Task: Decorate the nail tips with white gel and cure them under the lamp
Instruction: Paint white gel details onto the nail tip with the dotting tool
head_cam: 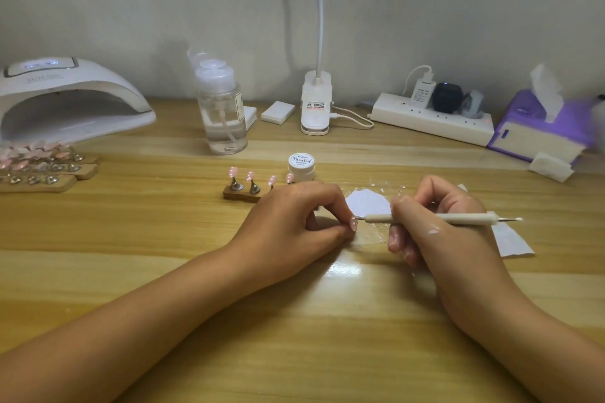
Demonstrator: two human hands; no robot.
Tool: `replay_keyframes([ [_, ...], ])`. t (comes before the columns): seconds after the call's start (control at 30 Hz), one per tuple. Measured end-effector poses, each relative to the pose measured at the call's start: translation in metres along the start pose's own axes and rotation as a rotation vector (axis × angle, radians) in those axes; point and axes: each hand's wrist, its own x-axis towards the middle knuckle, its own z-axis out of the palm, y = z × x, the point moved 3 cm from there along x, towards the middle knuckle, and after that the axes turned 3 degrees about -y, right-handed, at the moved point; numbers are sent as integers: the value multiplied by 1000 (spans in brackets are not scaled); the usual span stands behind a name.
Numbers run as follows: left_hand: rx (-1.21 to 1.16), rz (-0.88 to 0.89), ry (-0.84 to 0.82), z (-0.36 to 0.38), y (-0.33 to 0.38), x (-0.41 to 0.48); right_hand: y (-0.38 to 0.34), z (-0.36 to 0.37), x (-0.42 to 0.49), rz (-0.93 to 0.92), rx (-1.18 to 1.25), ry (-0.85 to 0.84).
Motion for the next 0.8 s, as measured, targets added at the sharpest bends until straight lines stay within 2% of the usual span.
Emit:
replay_keyframes([
  [0.33,11,4,4,0,1,0,-1,-1,-1,-16,-13,5],
  [0.47,2,5,10,0,2,-1,-4,-11,3,-92,24,83],
  [0.57,0,-1,12,0,2,-1,-4,-20,12,-86,-98,126],
  [0.8,38,-7,7,-1,3,-1,10,-23,22,-17,-339,45],
])
